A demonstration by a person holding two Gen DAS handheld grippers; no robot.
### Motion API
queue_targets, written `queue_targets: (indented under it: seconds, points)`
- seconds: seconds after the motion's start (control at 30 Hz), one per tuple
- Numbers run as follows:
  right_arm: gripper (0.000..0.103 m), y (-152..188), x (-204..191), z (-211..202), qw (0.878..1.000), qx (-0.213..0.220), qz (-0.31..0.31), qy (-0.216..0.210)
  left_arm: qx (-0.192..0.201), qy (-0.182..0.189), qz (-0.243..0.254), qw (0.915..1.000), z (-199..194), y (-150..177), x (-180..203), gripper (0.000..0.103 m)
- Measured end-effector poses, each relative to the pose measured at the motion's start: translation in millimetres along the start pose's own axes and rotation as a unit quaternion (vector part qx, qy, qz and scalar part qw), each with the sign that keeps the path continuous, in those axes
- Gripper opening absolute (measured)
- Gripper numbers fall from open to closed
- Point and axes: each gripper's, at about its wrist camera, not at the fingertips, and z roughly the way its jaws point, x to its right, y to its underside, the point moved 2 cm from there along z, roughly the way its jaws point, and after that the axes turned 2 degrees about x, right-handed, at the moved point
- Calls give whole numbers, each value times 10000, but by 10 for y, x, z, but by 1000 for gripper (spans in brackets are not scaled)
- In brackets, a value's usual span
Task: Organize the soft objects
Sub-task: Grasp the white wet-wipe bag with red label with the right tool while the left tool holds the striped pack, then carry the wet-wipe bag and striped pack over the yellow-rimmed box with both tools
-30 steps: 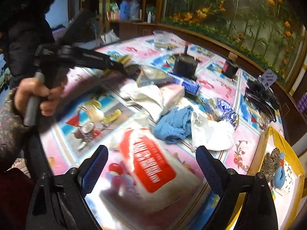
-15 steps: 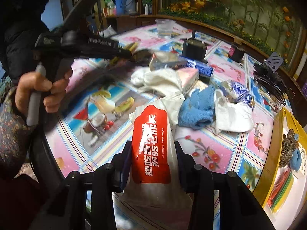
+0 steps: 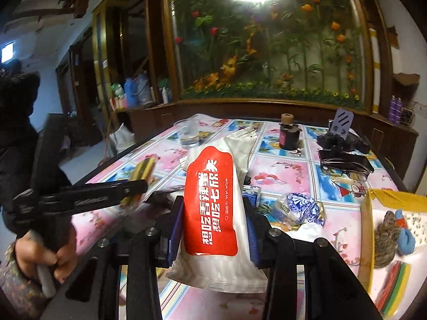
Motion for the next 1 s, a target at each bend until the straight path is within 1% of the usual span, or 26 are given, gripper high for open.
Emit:
queue_targets:
  seconds: [0.1, 0.17, 0.2, 0.27, 0.43, 0.7, 0.83, 1.0]
  points:
    - [44, 34, 89, 81, 9997, -9, 232, -55, 198, 73, 247, 9995, -73, -6, 126, 44]
    - [44, 14, 141, 58, 9997, 124, 207, 70, 291, 188, 382, 9987, -104, -3, 226, 44]
    - [44, 18, 166, 55, 9996, 146, 219, 110, 311, 251, 428, 9983, -112, 0, 272, 44]
    - [44, 33, 215, 69, 9992, 98, 376, 17, 341, 343, 552, 9973, -121, 13, 382, 44]
    - [44, 37, 311, 68, 9982, 94, 588, -61, 293, 460, 776, 9955, -91, 65, 572, 44]
    - [44, 88, 364, 37, 9965, 22, 824, -157, 270, 486, 793, 9953, -82, 83, 613, 44]
    - [44, 103, 315, 41, 9974, 34, 713, -133, 247, 479, 797, 9954, -76, 87, 617, 44]
    - [44, 104, 326, 39, 9970, 100, 766, -23, 256, 469, 790, 9954, -73, 90, 602, 44]
